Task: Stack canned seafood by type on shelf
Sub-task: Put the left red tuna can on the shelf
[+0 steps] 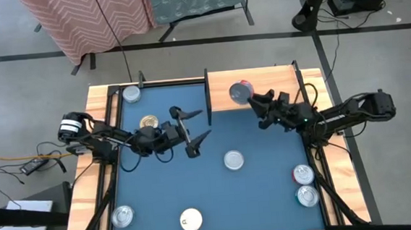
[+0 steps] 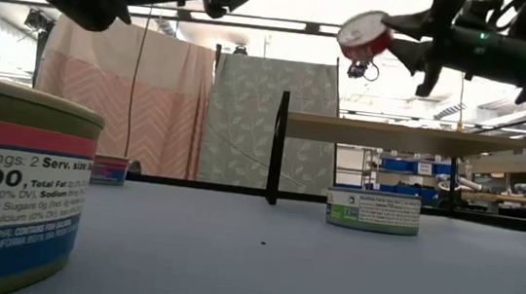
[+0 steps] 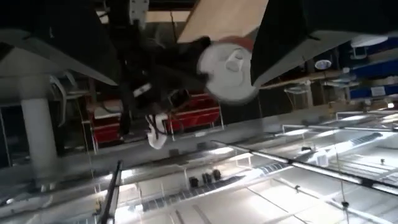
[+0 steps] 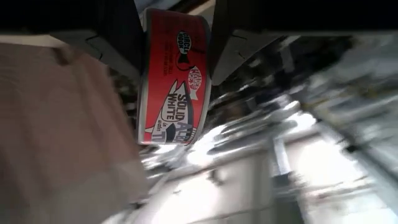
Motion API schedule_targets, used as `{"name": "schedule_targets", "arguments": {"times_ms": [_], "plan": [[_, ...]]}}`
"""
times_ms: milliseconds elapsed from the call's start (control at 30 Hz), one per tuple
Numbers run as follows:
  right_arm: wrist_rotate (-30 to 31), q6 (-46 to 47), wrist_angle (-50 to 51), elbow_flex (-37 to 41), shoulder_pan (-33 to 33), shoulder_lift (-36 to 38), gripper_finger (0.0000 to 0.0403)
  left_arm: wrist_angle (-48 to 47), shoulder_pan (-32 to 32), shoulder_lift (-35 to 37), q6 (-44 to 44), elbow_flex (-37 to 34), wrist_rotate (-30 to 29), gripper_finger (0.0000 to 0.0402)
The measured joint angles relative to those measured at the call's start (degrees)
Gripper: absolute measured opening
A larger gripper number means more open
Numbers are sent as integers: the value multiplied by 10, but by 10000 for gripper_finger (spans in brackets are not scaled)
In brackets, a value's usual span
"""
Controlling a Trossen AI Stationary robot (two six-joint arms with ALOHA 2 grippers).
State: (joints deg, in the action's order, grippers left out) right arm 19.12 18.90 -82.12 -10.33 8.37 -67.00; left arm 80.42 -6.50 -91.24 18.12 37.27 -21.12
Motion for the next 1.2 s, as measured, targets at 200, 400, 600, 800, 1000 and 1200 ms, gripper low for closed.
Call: {"name": "schedule_targets", "arguments": {"times_ms": [200,400,600,800,1000,1200], "plan": [[105,0,-41,25,-47,-2,154,-23,-1,-1,14,-1,-14,362],[198,0,-72,35,-105,0,154,-21,-1,-1,43,-1,-26,362],[276,36,-73,35,-155,0,154,-21,-1,-1,44,-1,-31,362],[357,66,-73,35,-204,0,154,-21,0,-1,48,-1,-45,362],[473,107,-72,35,-248,-15,154,-11,1,-1,75,-1,-68,362],[563,173,-69,35,-265,-50,154,-5,1,-2,76,-1,-67,362]]}}
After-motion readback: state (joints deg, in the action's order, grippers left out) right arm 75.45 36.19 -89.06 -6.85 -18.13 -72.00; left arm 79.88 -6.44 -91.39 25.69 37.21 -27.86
